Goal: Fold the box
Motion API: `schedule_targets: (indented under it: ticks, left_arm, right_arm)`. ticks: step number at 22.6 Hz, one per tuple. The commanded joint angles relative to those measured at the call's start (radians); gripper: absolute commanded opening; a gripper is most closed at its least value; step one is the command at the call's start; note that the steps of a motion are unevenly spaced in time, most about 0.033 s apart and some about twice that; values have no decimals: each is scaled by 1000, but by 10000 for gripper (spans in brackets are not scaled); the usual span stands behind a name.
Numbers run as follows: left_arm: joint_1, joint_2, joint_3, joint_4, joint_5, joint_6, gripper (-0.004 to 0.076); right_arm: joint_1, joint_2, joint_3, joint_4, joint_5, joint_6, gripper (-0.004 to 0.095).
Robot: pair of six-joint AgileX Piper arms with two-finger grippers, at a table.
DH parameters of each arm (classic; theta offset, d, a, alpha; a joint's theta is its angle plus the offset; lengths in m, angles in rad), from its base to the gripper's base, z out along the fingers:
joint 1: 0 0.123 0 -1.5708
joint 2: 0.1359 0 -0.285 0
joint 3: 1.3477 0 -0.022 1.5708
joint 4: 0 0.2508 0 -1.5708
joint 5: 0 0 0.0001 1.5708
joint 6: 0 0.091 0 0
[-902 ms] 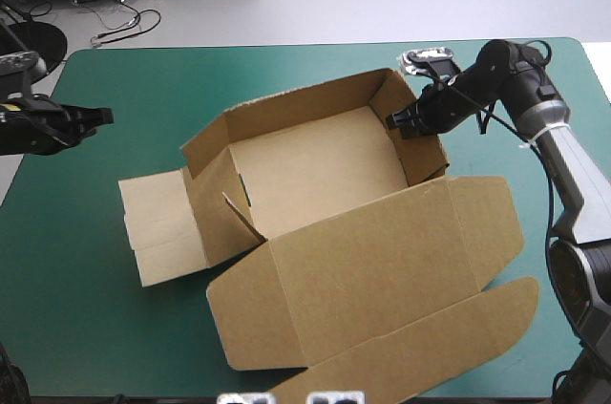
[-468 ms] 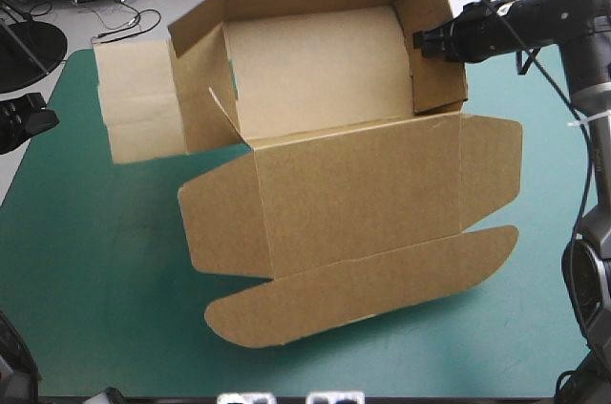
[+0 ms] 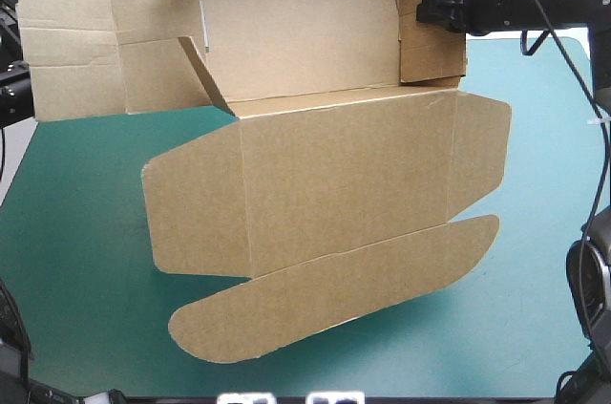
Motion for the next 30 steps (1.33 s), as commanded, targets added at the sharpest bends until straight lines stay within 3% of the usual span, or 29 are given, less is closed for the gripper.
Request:
schedule_targets:
  ticks: [1,11,30]
  left_arm:
    - [-101,-44,-32,-151,76,25,-3]
    - [-144,-189,-32,-173,76,25,-3]
    - [-270,-258,-32,-141,74,-13,-3]
  right_arm:
    - [75,-41,-30,-38,-37,20,-16]
    - [78,6,-30,-49,-108,58,-16]
    - [129,20,-30,-110,-186,57,-16]
